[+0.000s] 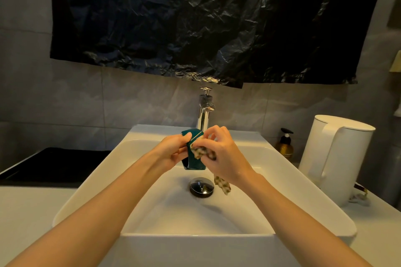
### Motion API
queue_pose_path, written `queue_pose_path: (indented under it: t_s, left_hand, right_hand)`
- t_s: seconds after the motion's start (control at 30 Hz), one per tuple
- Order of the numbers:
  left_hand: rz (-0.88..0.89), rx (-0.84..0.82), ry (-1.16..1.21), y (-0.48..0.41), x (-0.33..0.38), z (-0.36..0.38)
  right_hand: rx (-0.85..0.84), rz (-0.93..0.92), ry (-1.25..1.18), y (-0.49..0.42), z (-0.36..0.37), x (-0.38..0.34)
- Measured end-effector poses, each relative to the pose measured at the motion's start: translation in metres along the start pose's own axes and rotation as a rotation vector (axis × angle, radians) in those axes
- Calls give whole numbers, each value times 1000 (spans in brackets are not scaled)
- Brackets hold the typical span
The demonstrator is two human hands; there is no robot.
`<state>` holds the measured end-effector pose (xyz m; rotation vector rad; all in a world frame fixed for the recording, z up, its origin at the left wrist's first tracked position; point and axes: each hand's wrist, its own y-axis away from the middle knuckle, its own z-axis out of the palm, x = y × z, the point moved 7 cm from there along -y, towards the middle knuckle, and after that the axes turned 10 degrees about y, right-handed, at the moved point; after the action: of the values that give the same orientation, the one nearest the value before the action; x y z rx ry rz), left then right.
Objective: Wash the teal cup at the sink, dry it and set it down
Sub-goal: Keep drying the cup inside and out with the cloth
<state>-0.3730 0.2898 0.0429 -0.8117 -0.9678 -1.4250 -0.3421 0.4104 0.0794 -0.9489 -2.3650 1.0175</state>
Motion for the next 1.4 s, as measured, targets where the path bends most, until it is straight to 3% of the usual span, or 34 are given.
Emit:
queue_pose_path:
  t_s: [0.1,0.27,0.43,0.6,0.77,0.97,1.13,1.3,1.4]
  left_hand:
    - [0,14,40,0,2,-3]
    - [-18,-83,-39,1,-3,7]
    - [9,-85,-27,-2,0,2]
    - [55,-227,-179,2,0,15]
    - [87,-346,-420,3,-12,27]
    - [139,-333,-488,3,-10,25]
    - [155,-390,-569,7,-14,32]
    - [149,-396,-561,9,-15,32]
    - [160,-417,-602,14,-16,35]
  right_hand:
    - [19,-24,0,-1,1,0]
    - [49,274,-112,-7,2,20]
    - [-10,70,-61,2,1,7]
    - [71,231,-75,-7,-2,17]
    - [-12,388,-111,-9,1,32]
    - [-67,212,-141,-5,0,23]
    - [-73,477,-182,-11,2,45]
    - [-73,292,-189,-7,-4,28]
    - [-60,410,-208,-10,4,44]
